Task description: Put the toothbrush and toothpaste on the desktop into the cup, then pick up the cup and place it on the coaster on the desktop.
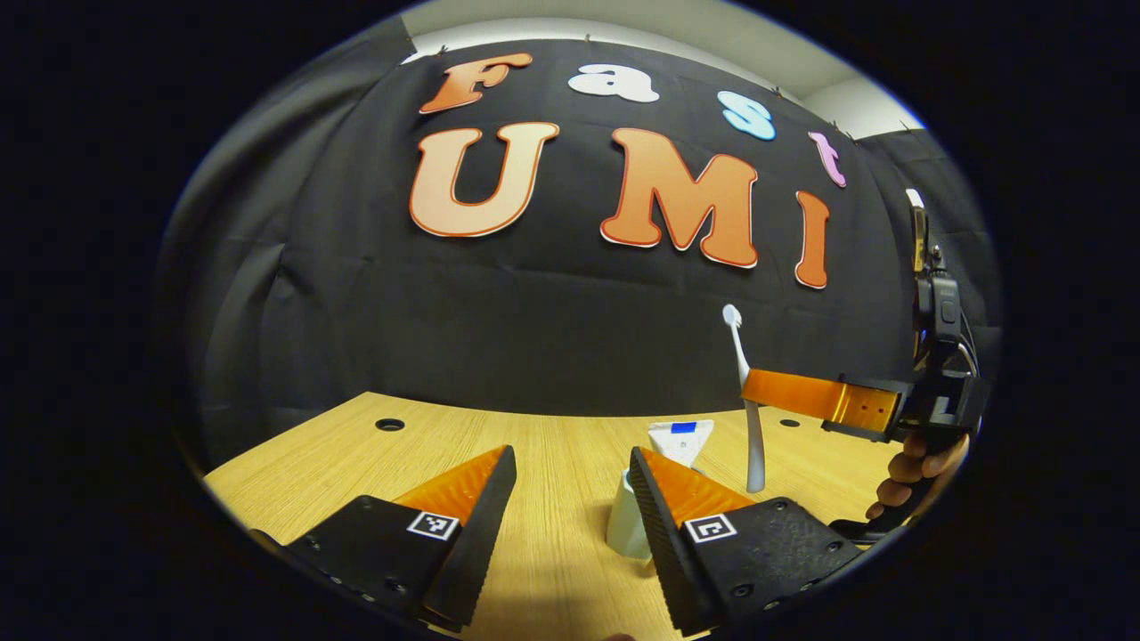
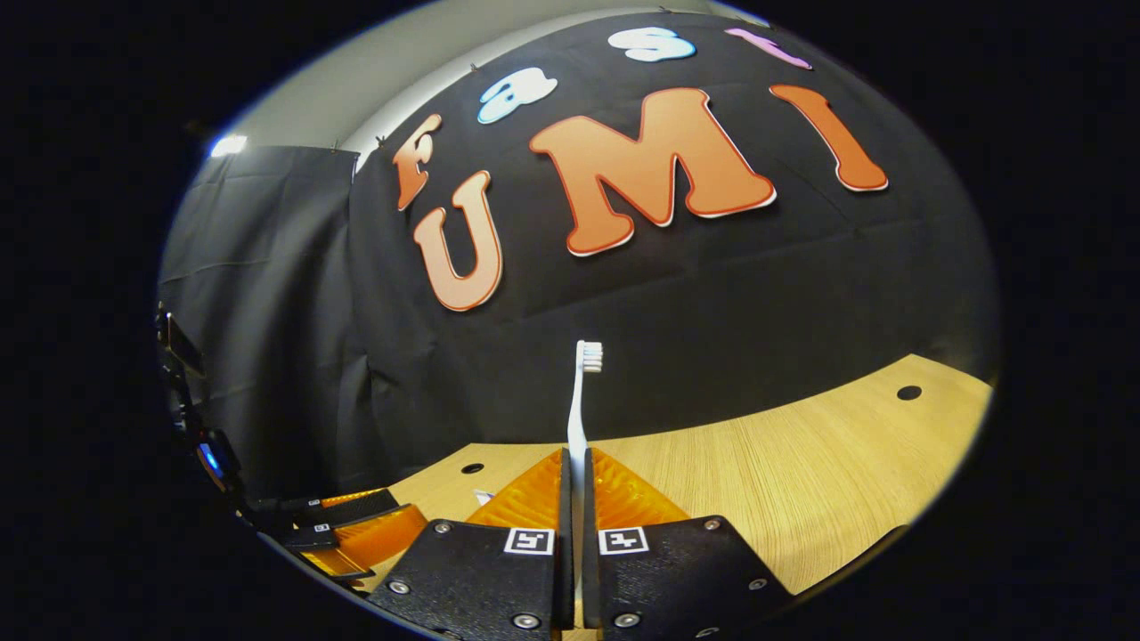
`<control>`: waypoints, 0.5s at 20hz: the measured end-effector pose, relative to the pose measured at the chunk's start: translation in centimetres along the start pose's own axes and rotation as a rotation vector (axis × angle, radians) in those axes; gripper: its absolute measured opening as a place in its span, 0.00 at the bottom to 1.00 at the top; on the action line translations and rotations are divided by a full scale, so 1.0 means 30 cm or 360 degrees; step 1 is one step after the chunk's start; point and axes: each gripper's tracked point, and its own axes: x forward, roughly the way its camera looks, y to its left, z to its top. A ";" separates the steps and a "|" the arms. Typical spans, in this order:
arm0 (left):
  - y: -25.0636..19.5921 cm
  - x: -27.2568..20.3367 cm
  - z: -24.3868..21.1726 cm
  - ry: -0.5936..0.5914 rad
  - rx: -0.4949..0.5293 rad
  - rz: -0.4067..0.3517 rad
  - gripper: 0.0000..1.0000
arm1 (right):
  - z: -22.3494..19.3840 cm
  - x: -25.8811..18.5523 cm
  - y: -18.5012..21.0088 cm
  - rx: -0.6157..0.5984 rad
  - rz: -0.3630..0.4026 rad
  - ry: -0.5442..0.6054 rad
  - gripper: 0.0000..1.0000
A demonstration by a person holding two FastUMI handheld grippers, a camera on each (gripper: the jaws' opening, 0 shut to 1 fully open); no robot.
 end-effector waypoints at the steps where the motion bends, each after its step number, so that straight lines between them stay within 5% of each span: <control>1: 0.027 -0.005 -0.010 0.0001 -0.0010 0.0021 0.77 | 0.000 0.003 0.000 0.0022 0.0003 0.0004 0.04; 10: 0.115 -0.062 -0.036 -0.0008 -0.0039 0.0078 0.77 | 0.093 0.112 0.052 0.0045 0.0052 -0.0140 0.04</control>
